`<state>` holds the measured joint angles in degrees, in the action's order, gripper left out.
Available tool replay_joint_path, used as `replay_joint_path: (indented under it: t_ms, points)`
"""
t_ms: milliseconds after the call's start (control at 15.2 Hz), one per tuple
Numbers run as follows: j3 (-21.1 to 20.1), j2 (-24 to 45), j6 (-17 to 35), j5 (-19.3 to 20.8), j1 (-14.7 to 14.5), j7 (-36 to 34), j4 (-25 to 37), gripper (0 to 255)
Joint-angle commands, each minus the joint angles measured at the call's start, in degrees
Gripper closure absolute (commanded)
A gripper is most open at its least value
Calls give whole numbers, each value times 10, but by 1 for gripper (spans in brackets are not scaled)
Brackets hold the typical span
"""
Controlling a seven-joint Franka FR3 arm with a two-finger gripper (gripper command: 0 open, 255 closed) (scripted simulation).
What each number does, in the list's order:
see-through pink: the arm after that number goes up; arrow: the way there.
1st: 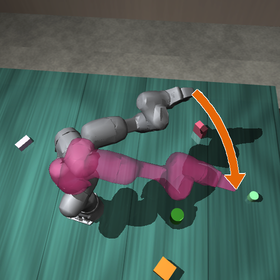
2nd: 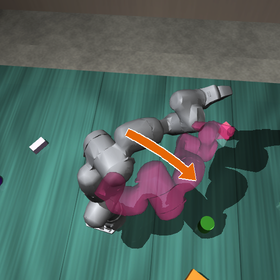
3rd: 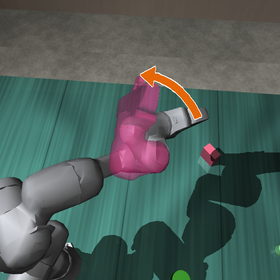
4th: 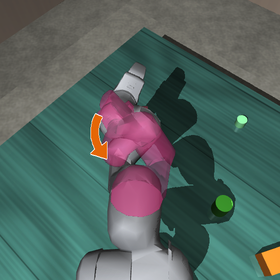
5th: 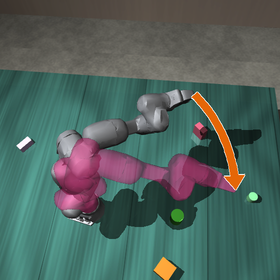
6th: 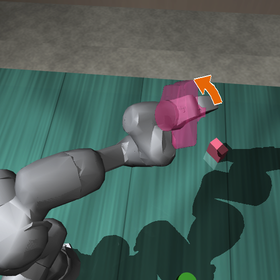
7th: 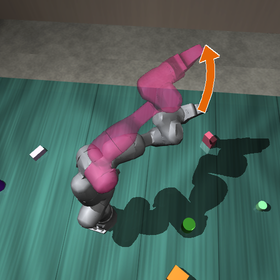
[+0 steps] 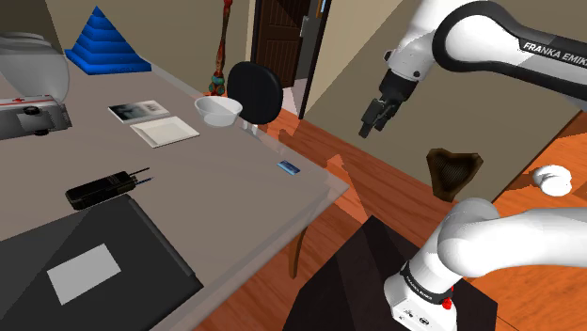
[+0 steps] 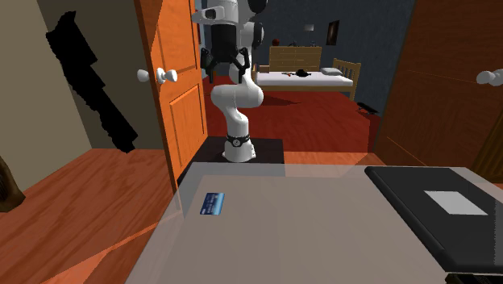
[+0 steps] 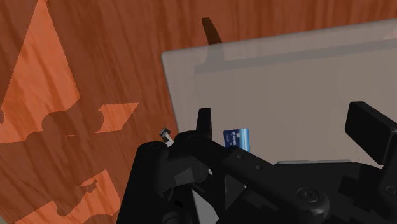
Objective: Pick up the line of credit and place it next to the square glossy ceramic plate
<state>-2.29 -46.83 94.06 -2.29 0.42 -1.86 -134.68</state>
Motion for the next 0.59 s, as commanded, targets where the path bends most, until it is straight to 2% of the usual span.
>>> replay_joint_path:
  t_ms: [0,528]
  points:
    - [0,0,0,0,0,0,0,0]
    - [1,35,250,-1,-3,20,-132,0]
